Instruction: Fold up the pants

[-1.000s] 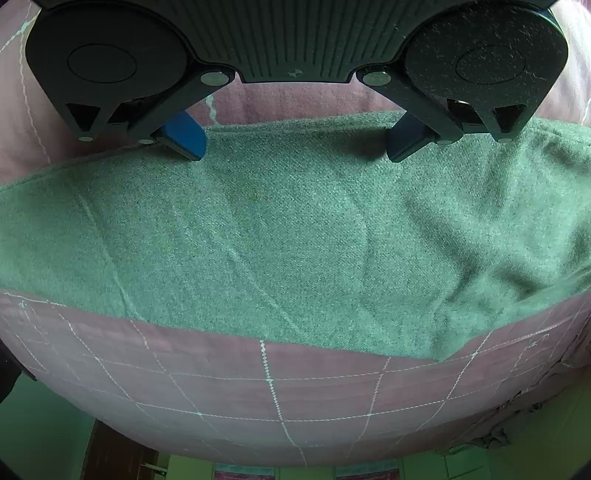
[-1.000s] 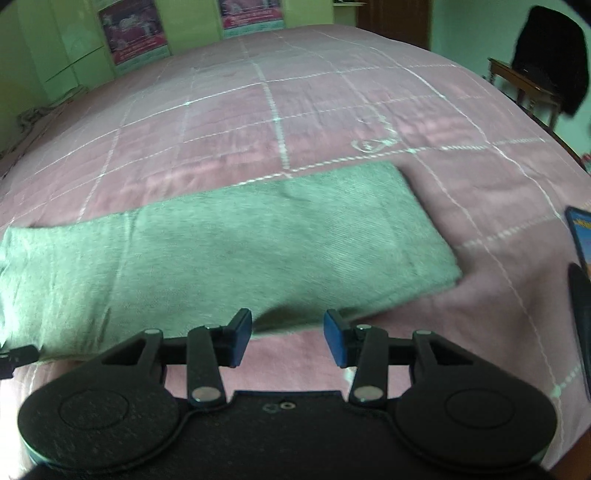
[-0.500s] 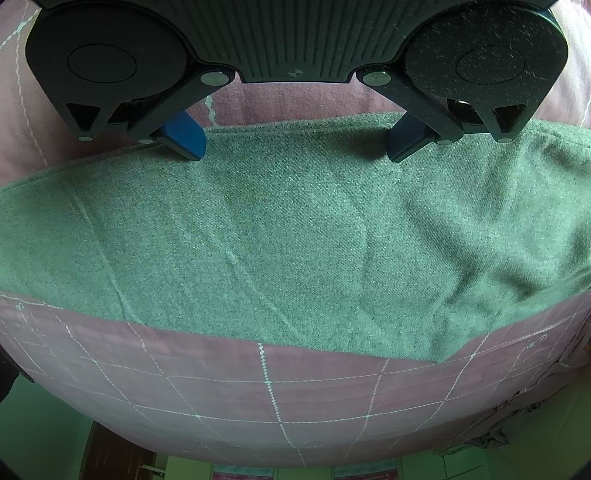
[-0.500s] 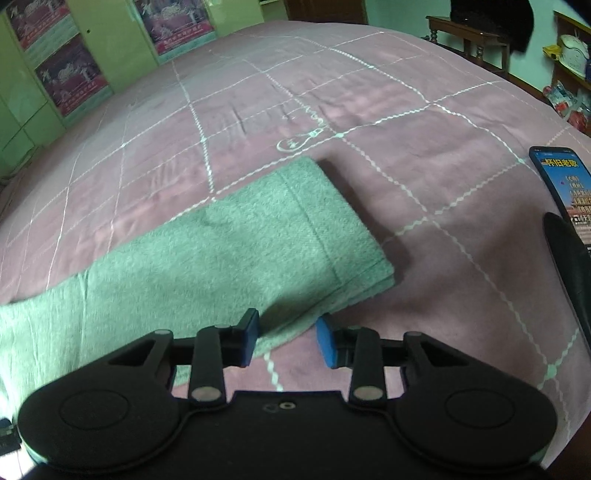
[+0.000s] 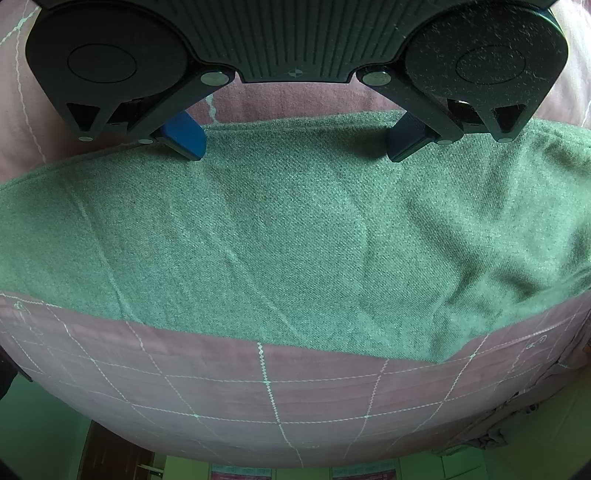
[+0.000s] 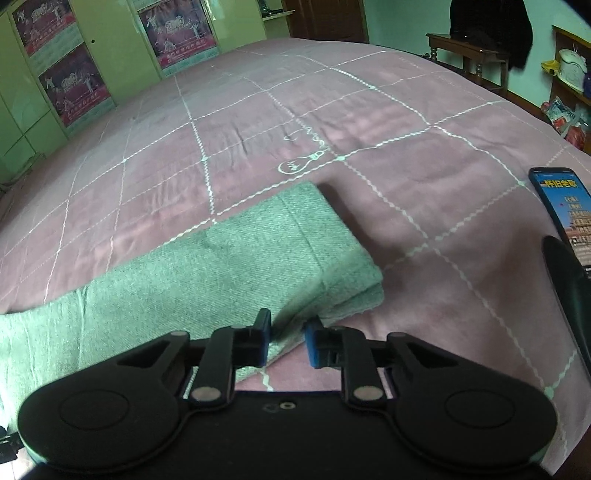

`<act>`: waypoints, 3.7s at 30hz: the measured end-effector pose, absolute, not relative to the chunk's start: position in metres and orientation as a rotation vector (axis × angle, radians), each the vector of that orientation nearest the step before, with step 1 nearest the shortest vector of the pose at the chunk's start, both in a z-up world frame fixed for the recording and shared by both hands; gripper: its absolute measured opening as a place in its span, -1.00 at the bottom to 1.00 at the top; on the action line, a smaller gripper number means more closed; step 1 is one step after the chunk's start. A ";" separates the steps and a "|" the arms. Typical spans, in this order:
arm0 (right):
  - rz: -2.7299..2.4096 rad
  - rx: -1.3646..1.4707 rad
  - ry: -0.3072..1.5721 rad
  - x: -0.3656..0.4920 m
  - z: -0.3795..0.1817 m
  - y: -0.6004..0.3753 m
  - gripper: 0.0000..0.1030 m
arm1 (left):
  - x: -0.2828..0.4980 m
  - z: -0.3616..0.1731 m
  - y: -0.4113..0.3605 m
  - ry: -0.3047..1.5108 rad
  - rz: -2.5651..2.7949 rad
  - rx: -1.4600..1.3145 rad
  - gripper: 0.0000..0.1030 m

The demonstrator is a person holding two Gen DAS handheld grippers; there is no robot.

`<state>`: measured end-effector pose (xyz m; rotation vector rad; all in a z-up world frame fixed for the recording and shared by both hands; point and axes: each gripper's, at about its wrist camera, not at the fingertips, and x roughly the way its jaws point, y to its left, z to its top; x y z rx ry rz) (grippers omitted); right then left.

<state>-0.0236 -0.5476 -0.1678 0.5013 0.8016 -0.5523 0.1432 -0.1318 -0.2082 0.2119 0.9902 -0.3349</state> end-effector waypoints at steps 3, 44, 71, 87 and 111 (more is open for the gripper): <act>-0.556 0.465 0.819 -0.023 -0.170 -0.543 -0.75 | 0.143 -0.208 -0.132 0.990 -0.332 0.213 1.00; -0.538 0.577 0.775 -0.023 -0.181 -0.565 -0.60 | 0.168 -0.217 -0.196 1.013 -0.313 0.256 1.00; -0.093 0.242 0.676 0.074 -0.117 -0.352 -0.79 | 0.205 -0.177 -0.036 0.995 -0.121 0.049 1.00; 0.006 0.317 0.735 0.041 -0.131 -0.330 -0.03 | 0.204 -0.199 -0.062 1.177 -0.336 -0.285 1.00; -0.284 0.455 0.663 -0.017 -0.143 -0.419 -0.03 | 0.196 -0.138 -0.078 0.932 -0.405 -0.343 -0.60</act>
